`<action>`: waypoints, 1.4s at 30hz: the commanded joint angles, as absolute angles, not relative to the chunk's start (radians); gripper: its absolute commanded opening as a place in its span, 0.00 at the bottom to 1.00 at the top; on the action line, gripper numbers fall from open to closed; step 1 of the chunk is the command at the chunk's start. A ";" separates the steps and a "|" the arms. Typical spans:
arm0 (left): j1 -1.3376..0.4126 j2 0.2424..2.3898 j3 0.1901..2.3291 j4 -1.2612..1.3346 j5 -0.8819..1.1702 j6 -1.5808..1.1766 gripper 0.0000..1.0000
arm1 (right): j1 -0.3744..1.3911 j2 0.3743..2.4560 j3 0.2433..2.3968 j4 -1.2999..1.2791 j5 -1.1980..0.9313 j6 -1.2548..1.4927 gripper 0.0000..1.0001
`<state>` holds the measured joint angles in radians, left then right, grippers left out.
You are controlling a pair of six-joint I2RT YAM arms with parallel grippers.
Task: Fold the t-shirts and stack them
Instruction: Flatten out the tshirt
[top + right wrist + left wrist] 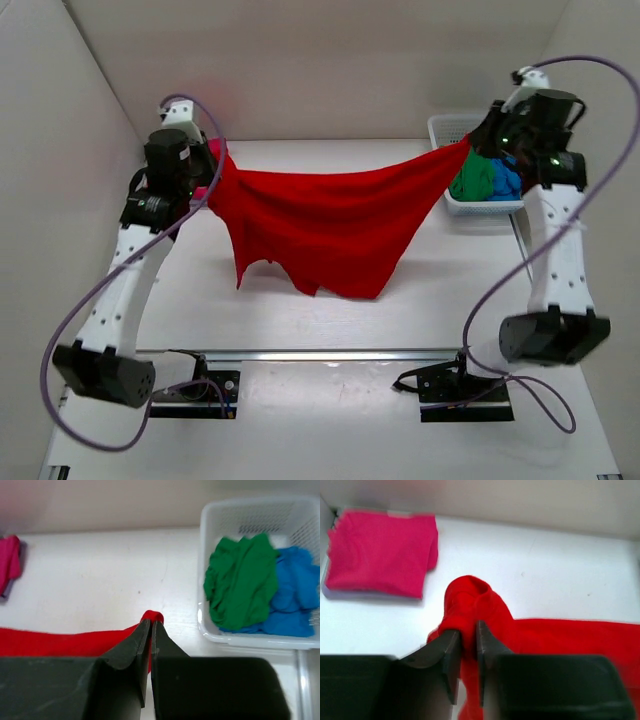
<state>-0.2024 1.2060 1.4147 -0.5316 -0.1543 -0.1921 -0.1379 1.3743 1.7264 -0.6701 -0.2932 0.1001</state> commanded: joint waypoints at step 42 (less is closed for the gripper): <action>-0.282 1.411 0.735 -0.431 -0.239 -0.456 0.61 | 0.091 1.318 1.352 -0.614 -0.230 0.147 0.85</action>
<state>-0.2878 1.4017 0.7410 -0.4934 -0.1902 -0.4377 0.0914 1.3548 1.3735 -0.6640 -0.2176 0.1322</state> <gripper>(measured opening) 0.613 0.849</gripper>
